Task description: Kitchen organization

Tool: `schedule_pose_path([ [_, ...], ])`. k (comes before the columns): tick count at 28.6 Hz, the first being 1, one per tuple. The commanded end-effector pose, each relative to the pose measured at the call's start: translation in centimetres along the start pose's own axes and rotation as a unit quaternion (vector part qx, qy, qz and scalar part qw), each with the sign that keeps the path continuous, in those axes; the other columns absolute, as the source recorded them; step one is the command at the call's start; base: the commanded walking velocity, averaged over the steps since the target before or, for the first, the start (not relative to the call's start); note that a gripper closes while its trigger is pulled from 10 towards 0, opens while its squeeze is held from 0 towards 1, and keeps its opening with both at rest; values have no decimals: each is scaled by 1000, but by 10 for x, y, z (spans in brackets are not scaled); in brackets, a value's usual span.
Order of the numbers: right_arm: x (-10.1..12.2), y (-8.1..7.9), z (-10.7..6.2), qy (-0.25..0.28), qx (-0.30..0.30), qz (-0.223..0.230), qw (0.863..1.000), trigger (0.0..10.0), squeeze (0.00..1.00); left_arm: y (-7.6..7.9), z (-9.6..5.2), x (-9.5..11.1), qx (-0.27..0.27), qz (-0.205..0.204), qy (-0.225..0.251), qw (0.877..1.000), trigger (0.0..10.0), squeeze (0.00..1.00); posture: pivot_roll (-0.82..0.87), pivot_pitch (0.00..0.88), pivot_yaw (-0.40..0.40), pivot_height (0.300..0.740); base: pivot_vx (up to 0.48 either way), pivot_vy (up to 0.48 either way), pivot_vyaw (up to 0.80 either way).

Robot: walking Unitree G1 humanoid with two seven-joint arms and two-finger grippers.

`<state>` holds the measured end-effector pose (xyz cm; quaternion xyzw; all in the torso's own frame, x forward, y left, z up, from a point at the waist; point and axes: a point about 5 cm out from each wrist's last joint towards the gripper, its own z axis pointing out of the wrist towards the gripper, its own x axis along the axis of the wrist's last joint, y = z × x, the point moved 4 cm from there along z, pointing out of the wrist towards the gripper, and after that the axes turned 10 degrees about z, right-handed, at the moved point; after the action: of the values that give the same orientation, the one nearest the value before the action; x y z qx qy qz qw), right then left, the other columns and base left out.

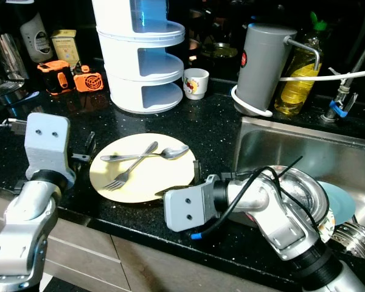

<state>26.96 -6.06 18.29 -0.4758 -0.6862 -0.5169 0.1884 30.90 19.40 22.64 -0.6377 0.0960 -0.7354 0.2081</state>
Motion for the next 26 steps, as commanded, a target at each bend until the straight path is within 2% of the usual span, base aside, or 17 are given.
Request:
schedule_pose_path([
  [1, 6, -4, 2, 13, 11, 8, 1000, 10000, 1000, 3, 2, -2, -8, 2, -3, 1000, 10000, 0, 88, 0, -53, 740, 0, 0, 0],
  [5, 19, 0, 1, 52, 6, 42, 998, 10000, 1000, 2, 3, -1, -7, 1, -2, 1000, 10000, 0, 90, 0, -53, 740, 0, 0, 0],
  [6, 26, 0, -2, 70, 11, 60, 996, 10000, 898, 2, 3, 0, -7, 1, -1, 1000, 10000, 0, 91, 0, -53, 740, 0, 0, 0],
  [7, 36, 1, -5, 100, 24, 89, 991, 10000, 341, 2, 3, 0, -8, 1, -1, 1000, 10000, 0, 90, 0, -53, 740, 0, 0, 0],
  [8, 40, 1, -7, 111, 29, 98, 989, 10000, 341, 2, 3, 0, -9, 0, -1, 1000, 10000, 0, 90, 0, -53, 740, 0, 0, 0],
  [9, 45, 1, -8, 126, 33, 106, 986, 10000, 0, 3, 3, 0, -10, -1, -1, 1000, 10000, 0, 92, 0, -53, 740, 0, 0, 0],
  [10, 45, 1, -8, 126, 33, 106, 986, 10000, 0, 3, 3, 0, -10, -1, -1, 1000, 10000, 0, 92, 0, -53, 740, 0, 0, 0],
  [13, 65, 16, -14, 196, 12, 151, 969, 10000, 0, 11, 4, 5, -51, -15, 14, 999, 10000, 0, 93, 0, -55, 740, 0, 0, 0],
  [14, 65, 16, -14, 196, 12, 151, 969, 10000, 0, 11, 4, 5, -51, -15, 14, 999, 10000, 0, 93, 0, -55, 740, 0, 0, 0],
  [16, 74, 25, -14, 245, -6, 189, 951, 10000, 0, 13, 7, 8, -79, -36, 20, 996, 10000, 0, 93, 0, -53, 740, 0, 0, 0],
  [19, 76, 29, -15, 261, -15, 203, 944, 10000, 0, 13, 8, 9, -97, -43, 22, 994, 10000, 0, 94, 0, -52, 740, 0, 0, 0],
  [21, 72, 39, -12, 285, -49, 255, 923, 10000, 0, 17, 10, 7, -165, -91, 16, 982, 10000, 0, 93, 0, -47, 740, 0, 0, 0],
  [22, 72, 39, -12, 285, -49, 255, 923, 10000, 0, 17, 10, 7, -165, -91, 16, 982, 10000, 0, 93, 0, -47, 740, 0, 0, 0],
  [23, 67, 45, -10, 296, -72, 296, 905, 10000, 0, 17, 9, 8, -211, -106, 23, 971, 10000, 0, 90, 0, -44, 740, 0, 0, 0],
  [24, 67, 45, -10, 296, -72, 296, 905, 10000, 0, 17, 9, 8, -211, -106, 23, 971, 10000, 0, 90, 0, -44, 740, 0, 0, 0],
  [26, 63, 50, -8, 327, -98, 358, 869, 10000, 0, 5, 16, 7, -222, -93, 26, 970, 10000, 0, 84, 0, -43, 740, 0, 0, 0],
])
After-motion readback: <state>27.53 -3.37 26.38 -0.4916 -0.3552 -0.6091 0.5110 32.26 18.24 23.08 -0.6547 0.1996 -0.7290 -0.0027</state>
